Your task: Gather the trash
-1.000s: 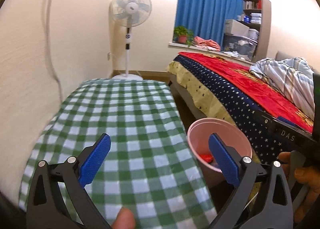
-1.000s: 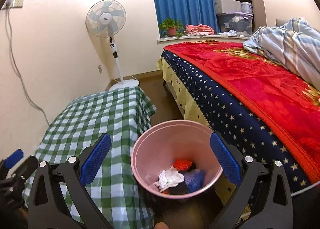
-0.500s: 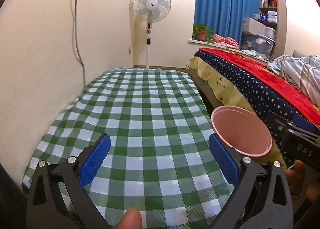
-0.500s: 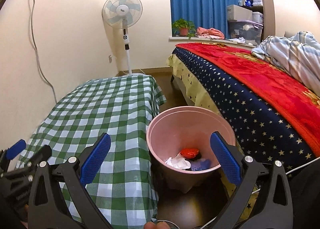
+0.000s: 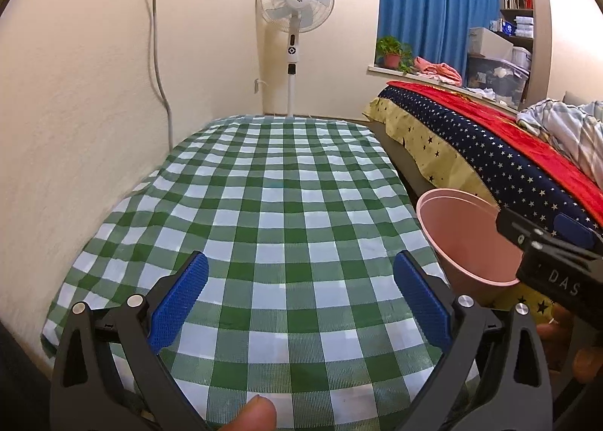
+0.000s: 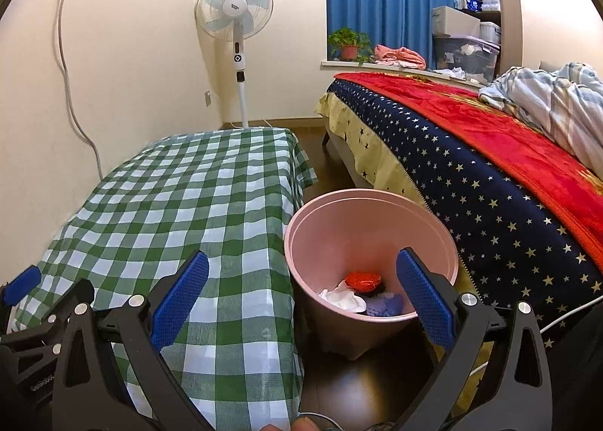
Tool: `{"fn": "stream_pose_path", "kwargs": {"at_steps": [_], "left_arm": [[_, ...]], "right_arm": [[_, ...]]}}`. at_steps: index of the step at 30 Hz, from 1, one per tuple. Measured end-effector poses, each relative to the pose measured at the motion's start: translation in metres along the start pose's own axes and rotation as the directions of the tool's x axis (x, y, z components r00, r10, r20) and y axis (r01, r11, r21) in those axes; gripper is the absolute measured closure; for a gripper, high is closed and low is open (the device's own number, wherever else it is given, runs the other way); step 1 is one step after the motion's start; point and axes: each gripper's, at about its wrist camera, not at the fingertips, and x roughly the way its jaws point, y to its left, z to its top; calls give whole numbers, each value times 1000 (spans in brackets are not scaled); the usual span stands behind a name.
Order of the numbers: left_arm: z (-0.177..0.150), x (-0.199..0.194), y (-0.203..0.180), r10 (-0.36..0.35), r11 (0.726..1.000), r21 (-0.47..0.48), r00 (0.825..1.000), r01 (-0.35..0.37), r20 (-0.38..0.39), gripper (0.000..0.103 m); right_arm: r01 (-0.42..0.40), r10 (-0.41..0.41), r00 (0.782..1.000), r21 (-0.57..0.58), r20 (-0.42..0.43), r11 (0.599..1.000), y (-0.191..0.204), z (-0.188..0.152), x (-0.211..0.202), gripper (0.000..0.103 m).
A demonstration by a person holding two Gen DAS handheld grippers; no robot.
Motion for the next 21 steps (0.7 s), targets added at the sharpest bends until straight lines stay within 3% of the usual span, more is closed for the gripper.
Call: {"fn": "stream_pose_path", "kwargs": {"at_steps": [21], "left_arm": [[-1,4,2,-7,1000,-15,1000,7,-2,8]], "right_arm": [[17,-17,1000,17,-14,1000,0,0,4,5]]}}
